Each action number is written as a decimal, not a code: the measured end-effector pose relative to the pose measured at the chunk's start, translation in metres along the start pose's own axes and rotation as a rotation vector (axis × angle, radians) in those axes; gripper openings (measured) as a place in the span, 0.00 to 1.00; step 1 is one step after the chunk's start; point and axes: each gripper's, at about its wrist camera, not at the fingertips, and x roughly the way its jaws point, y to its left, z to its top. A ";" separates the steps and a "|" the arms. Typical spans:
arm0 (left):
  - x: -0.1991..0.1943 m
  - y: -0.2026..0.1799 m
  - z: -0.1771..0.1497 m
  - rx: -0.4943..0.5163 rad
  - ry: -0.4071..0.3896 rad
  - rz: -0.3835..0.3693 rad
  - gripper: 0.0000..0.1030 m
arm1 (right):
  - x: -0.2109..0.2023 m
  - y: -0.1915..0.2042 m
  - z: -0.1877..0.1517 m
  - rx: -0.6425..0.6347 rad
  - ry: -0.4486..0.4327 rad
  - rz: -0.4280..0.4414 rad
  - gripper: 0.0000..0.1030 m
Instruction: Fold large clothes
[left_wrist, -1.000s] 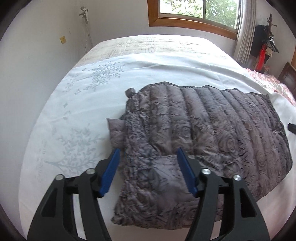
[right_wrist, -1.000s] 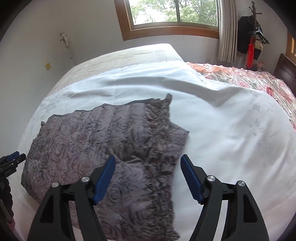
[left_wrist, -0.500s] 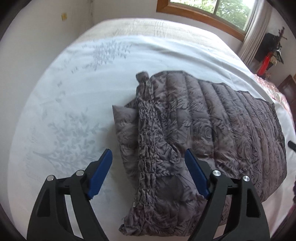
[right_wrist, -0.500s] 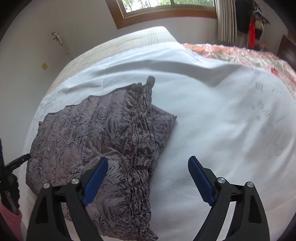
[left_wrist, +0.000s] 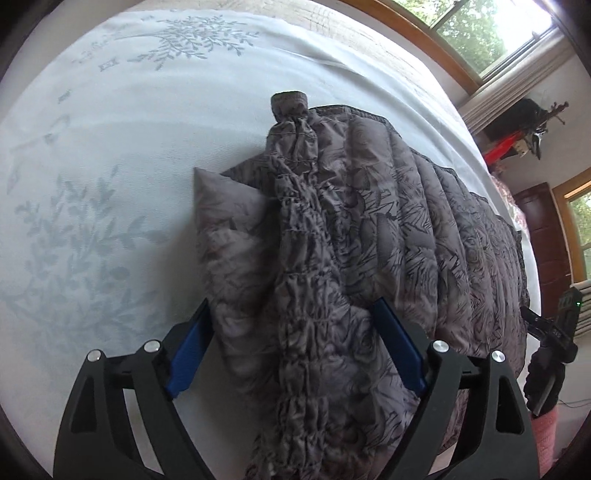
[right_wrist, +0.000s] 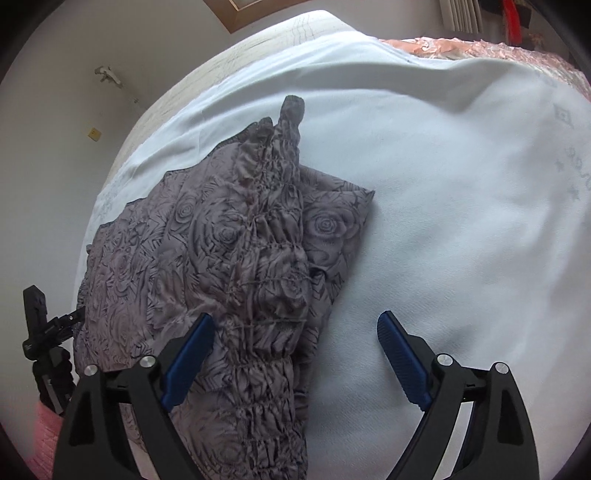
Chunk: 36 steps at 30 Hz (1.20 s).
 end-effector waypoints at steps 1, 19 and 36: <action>0.002 -0.001 0.002 0.006 -0.001 -0.011 0.84 | 0.002 0.001 0.002 -0.004 0.001 0.007 0.88; -0.016 -0.042 0.033 0.025 -0.112 0.029 0.13 | -0.029 0.021 0.015 0.011 -0.046 0.218 0.16; -0.126 -0.066 -0.010 0.094 -0.211 -0.013 0.12 | -0.122 0.047 -0.017 -0.086 -0.105 0.289 0.15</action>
